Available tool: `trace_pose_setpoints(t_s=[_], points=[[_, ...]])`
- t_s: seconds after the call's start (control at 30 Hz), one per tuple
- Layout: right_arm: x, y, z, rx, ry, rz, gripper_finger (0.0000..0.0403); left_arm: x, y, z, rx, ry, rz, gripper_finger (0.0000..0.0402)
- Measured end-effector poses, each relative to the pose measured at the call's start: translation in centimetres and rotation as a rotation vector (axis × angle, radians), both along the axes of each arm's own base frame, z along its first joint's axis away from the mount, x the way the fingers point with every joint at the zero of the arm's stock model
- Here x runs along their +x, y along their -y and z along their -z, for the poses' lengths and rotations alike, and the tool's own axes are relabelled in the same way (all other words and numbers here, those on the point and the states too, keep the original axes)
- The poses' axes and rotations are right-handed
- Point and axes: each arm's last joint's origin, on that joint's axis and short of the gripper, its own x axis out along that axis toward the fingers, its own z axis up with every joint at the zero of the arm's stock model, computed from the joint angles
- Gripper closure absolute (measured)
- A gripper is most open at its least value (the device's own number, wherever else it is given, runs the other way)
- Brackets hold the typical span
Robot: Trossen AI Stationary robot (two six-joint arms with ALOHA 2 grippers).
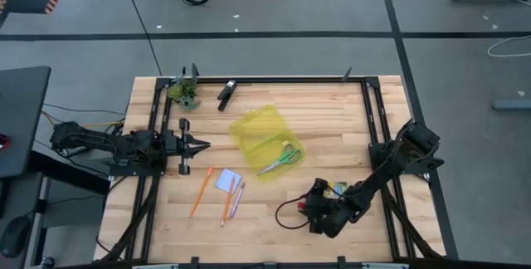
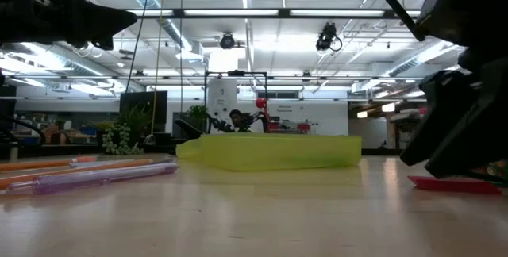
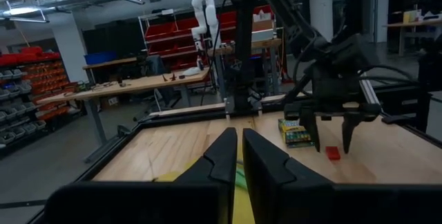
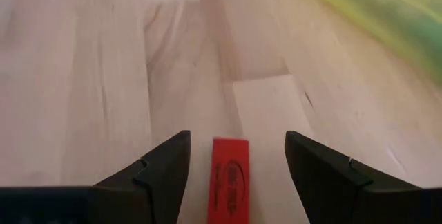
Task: Pack school essentials
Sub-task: Put the red eraser into the yellow supply box
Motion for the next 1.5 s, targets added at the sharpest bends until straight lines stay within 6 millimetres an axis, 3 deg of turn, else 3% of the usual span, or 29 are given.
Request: trace_pose_setpoints(t_s=[0.6,1.17,1.5], points=[[0.4,-0.2,1.6,0.004,-0.018,-0.025,0.0185,0.0,0.0,0.0,0.000,0.000,0.001,0.0368],[0.3,-0.1,1.7,0.000,-0.055,-0.052,0.0314,0.0,0.0,0.0,0.000,0.000,0.000,0.0368],[0.4,0.2,1.4,-0.027,-0.059,-0.074,0.0309,0.0,0.0,0.0,0.000,0.000,0.001,0.0378]])
